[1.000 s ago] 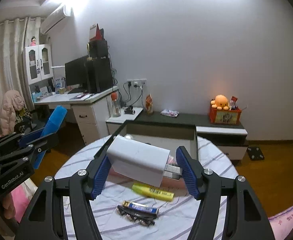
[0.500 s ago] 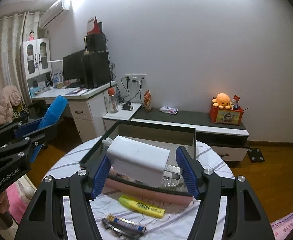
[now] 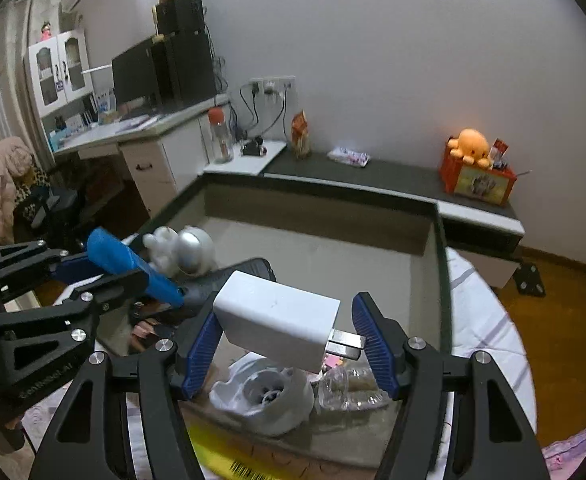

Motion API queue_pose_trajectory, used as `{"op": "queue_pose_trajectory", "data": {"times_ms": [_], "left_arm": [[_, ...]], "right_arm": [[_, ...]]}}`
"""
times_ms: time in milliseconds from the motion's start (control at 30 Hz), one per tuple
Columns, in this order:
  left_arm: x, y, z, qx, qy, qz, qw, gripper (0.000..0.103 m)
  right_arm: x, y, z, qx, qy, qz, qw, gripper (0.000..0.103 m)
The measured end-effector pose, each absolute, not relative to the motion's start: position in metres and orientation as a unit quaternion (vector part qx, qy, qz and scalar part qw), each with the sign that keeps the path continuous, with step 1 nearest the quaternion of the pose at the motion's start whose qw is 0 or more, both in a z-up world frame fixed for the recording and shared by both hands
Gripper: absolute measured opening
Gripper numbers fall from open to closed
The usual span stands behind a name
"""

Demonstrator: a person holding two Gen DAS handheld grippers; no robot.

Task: Organize rigid objects
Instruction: 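Carry the highlighter and charger into the pink box and open both tools, then withdraw both tools from the pink box toward the remaining objects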

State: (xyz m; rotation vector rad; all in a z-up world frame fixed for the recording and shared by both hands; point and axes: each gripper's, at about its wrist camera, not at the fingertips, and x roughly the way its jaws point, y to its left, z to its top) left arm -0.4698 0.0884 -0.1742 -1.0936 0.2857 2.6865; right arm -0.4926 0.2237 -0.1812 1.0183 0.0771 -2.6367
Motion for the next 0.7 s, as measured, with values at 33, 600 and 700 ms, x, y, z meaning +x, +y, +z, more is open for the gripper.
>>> {"op": "queue_pose_trajectory", "data": {"times_ms": [33,600,700], "left_arm": [[-0.471,0.089,-0.177,-0.375,0.096,0.915,0.115,0.027],[-0.387,0.052,-0.127,-0.286,0.089,0.952,0.059,0.101],[-0.353,0.043,-0.115,-0.264,0.083,0.96,0.051,0.103]], "right_arm": [[-0.495,0.224,-0.184,0.356,0.027,-0.921,0.156,0.067],[-0.434,0.229,-0.135,0.29,0.022,-0.948,0.127,0.086],[-0.404,0.228,-0.118,0.264,0.032,-0.958,0.109,0.103]]}}
